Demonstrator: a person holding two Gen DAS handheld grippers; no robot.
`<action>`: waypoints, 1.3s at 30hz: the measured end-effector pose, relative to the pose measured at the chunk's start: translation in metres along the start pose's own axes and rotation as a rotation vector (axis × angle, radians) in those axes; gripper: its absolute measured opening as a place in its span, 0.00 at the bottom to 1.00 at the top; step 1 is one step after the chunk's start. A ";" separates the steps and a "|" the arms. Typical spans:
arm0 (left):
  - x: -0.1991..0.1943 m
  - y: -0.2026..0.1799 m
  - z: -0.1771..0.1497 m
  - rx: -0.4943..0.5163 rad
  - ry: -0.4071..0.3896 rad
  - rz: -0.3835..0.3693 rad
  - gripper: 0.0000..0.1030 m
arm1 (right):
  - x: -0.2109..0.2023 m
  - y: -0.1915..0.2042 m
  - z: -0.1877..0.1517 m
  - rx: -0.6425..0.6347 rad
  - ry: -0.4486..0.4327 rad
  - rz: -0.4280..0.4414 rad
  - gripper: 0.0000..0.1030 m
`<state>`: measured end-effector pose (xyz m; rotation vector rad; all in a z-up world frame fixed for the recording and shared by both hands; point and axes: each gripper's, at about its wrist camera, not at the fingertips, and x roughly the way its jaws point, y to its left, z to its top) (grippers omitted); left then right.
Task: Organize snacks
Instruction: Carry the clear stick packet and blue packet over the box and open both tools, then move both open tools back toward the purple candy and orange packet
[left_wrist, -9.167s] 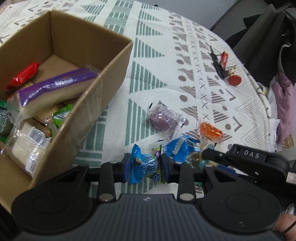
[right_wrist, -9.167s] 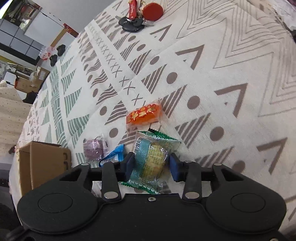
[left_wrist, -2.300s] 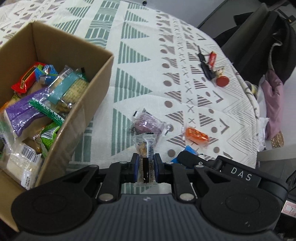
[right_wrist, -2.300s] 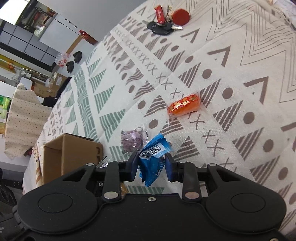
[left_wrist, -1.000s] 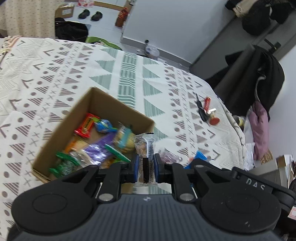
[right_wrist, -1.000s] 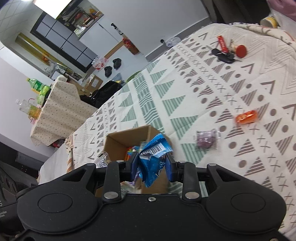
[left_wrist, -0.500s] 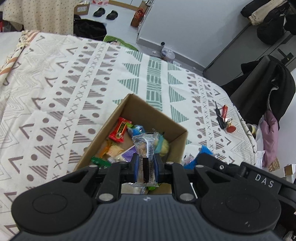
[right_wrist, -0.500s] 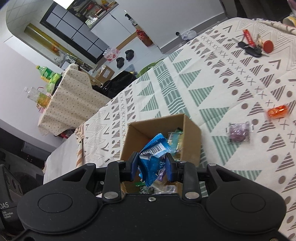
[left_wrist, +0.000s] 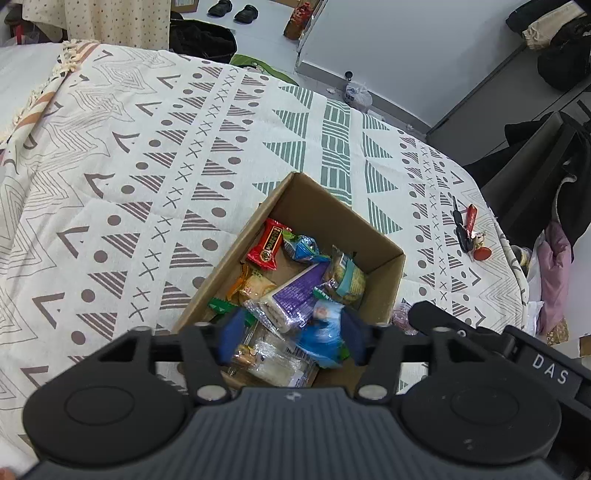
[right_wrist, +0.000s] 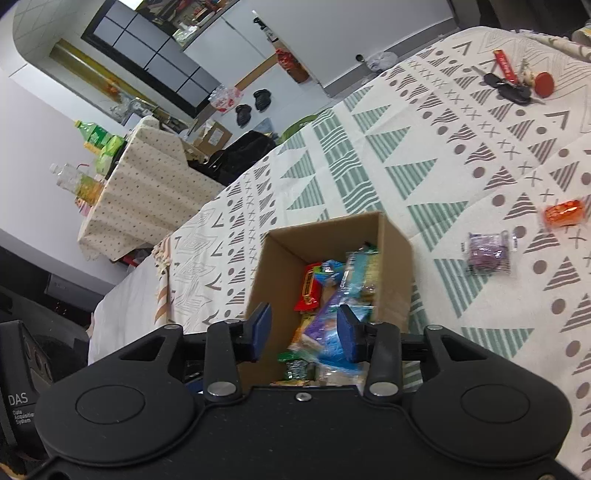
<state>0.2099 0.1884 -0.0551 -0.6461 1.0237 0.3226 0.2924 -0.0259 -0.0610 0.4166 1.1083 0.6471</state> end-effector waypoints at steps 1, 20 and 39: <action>0.000 -0.002 0.000 0.000 -0.003 0.003 0.65 | -0.002 -0.002 0.000 0.005 -0.003 -0.004 0.40; 0.015 -0.069 -0.015 0.075 0.007 -0.035 0.76 | -0.050 -0.073 0.014 0.090 -0.081 -0.086 0.55; 0.054 -0.154 -0.032 0.171 0.036 -0.078 0.75 | -0.072 -0.168 0.037 0.253 -0.128 -0.117 0.52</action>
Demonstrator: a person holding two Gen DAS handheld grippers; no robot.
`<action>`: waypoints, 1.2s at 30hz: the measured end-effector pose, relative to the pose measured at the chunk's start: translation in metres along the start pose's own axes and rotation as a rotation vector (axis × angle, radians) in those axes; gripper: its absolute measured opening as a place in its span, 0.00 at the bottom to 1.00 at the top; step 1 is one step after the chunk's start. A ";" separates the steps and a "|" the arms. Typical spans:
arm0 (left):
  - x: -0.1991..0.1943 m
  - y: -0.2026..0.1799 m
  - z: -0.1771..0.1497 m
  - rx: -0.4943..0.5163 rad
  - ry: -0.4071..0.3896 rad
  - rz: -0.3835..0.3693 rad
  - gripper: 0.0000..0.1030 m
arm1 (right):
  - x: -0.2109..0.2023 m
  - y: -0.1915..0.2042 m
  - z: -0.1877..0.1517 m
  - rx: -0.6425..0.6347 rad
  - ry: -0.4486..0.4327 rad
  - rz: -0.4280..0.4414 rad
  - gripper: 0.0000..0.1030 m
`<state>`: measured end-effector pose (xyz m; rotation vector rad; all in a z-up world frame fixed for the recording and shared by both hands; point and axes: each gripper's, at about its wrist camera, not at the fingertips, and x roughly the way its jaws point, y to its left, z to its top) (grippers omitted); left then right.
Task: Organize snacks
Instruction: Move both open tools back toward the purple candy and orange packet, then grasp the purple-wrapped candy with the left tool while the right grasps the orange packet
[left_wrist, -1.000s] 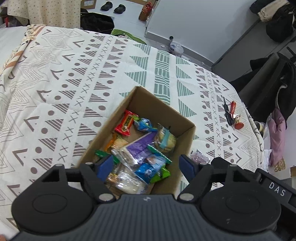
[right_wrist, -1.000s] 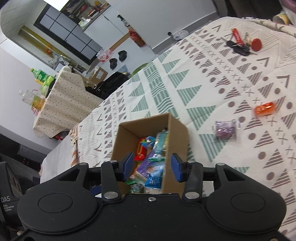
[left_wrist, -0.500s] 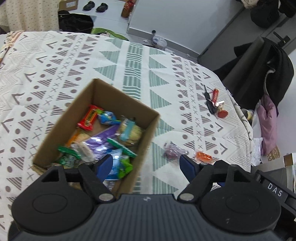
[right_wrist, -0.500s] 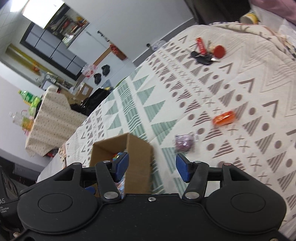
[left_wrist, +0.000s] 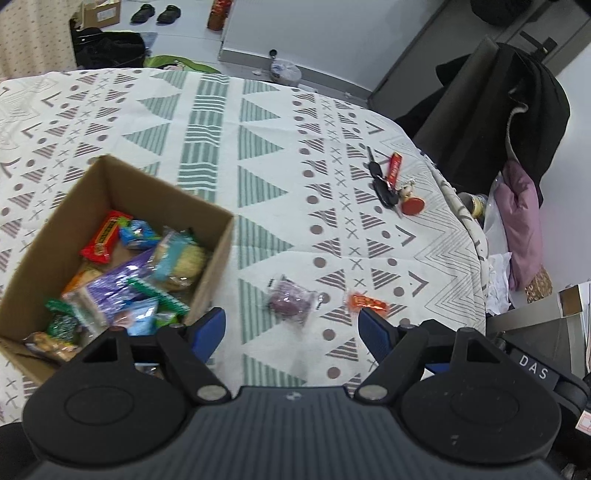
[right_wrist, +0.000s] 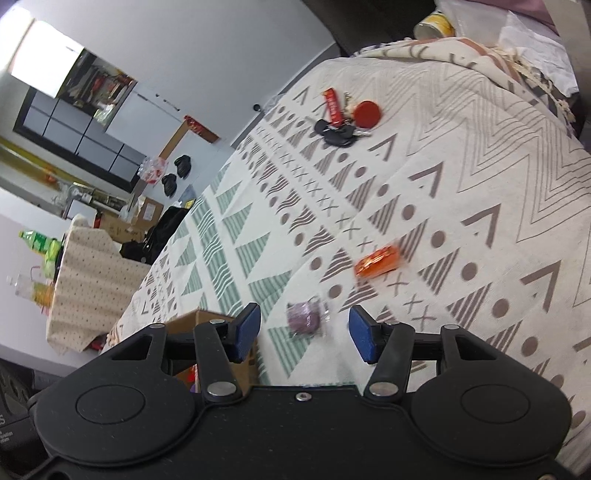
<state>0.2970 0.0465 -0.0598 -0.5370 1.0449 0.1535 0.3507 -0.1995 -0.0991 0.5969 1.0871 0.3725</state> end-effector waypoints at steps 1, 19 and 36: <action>0.003 -0.003 0.000 0.003 -0.001 -0.001 0.75 | 0.001 -0.004 0.003 0.007 -0.001 -0.001 0.51; 0.083 -0.026 0.005 0.018 0.086 0.019 0.70 | 0.061 -0.051 0.028 0.163 0.091 -0.020 0.54; 0.150 -0.021 0.005 0.081 0.165 0.101 0.69 | 0.119 -0.059 0.036 0.250 0.125 -0.073 0.63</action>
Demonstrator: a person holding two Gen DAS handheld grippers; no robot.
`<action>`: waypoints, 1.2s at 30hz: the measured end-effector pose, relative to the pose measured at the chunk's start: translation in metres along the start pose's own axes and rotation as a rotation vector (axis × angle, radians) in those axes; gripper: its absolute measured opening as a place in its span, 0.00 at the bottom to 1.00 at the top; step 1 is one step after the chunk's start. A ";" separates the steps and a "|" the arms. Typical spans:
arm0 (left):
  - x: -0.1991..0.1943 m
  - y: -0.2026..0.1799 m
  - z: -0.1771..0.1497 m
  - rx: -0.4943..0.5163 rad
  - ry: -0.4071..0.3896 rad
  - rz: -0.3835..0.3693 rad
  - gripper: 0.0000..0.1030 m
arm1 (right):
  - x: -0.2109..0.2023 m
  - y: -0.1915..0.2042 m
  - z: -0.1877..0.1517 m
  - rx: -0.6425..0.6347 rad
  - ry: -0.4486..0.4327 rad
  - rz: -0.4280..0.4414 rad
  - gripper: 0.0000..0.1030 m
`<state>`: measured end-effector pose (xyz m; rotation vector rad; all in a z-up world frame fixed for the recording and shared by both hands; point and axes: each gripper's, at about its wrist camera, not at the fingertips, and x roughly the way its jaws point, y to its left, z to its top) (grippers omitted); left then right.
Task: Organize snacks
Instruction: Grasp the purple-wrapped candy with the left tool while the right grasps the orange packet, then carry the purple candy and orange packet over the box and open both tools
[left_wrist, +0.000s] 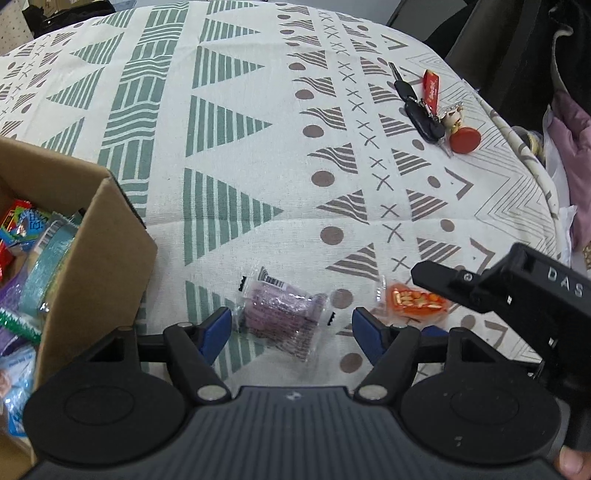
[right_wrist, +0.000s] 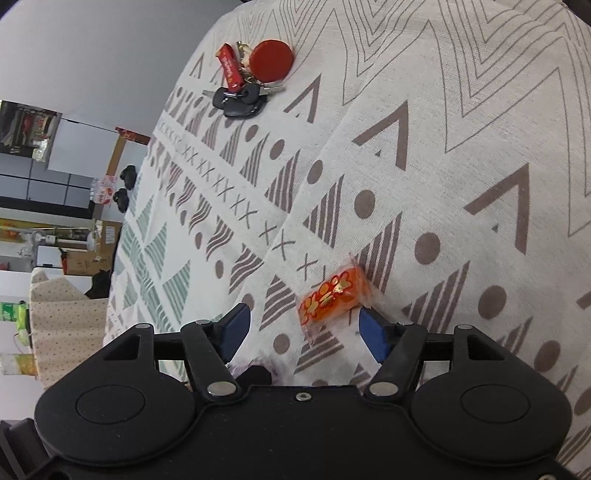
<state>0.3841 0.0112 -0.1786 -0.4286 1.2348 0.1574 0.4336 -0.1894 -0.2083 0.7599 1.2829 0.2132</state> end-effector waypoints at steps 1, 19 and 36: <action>0.002 0.001 0.000 -0.002 -0.001 0.009 0.69 | 0.002 0.001 0.001 -0.005 -0.002 -0.009 0.63; 0.006 0.007 -0.003 -0.002 0.019 -0.003 0.39 | 0.002 0.007 -0.003 -0.066 -0.053 -0.144 0.17; -0.054 -0.004 -0.043 0.009 -0.051 -0.029 0.37 | -0.062 -0.002 -0.045 -0.096 -0.085 -0.032 0.16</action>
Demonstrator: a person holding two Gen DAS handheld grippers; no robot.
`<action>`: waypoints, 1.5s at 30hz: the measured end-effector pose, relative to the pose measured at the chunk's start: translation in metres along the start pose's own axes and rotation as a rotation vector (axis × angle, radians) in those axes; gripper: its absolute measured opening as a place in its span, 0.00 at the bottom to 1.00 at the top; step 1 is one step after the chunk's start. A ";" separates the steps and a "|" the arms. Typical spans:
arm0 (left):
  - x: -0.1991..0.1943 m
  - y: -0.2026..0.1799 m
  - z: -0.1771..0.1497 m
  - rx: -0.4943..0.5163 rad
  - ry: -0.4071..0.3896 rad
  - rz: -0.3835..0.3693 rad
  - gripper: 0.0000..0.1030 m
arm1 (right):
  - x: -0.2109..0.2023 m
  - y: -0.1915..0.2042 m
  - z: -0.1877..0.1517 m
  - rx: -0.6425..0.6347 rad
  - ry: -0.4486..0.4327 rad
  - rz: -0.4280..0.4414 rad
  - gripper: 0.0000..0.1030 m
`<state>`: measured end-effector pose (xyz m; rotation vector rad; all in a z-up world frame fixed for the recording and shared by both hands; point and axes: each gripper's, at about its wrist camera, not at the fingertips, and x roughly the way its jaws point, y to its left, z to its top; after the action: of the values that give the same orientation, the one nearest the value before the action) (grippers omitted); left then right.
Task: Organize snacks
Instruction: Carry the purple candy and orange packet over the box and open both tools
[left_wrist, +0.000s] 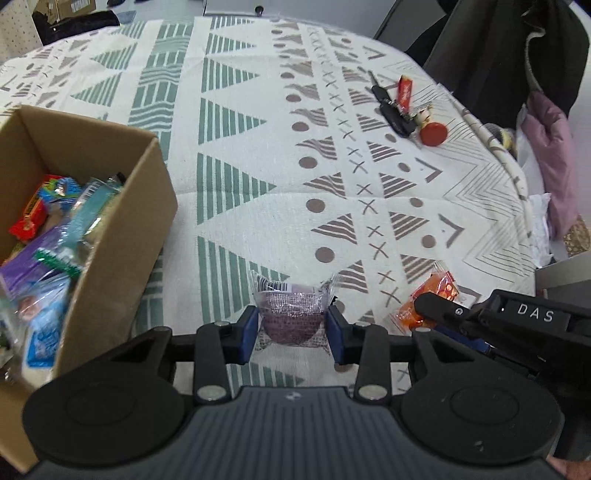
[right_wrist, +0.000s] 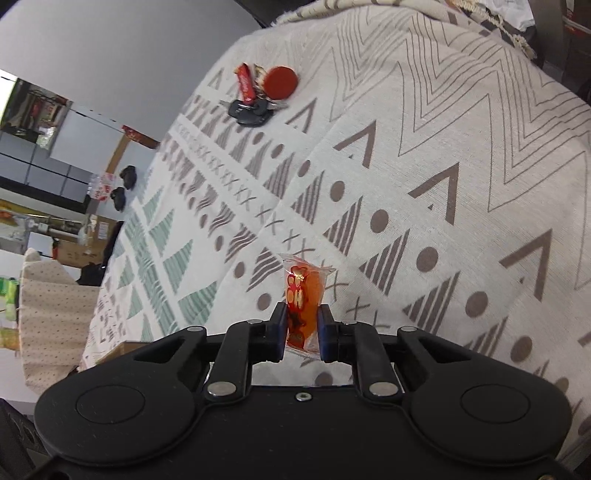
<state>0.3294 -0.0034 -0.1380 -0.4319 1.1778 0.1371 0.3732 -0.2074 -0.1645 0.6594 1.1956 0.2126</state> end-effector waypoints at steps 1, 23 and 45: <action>-0.005 0.000 -0.002 0.002 -0.009 0.000 0.37 | -0.004 0.001 -0.002 -0.002 0.000 0.007 0.16; -0.094 0.011 -0.024 -0.005 -0.155 -0.019 0.37 | -0.068 0.035 -0.035 -0.108 -0.059 0.142 0.16; -0.165 0.078 -0.015 -0.088 -0.267 -0.022 0.37 | -0.076 0.100 -0.071 -0.233 -0.042 0.241 0.16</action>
<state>0.2280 0.0812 -0.0118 -0.4878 0.9063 0.2210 0.2990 -0.1399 -0.0613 0.5982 1.0311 0.5301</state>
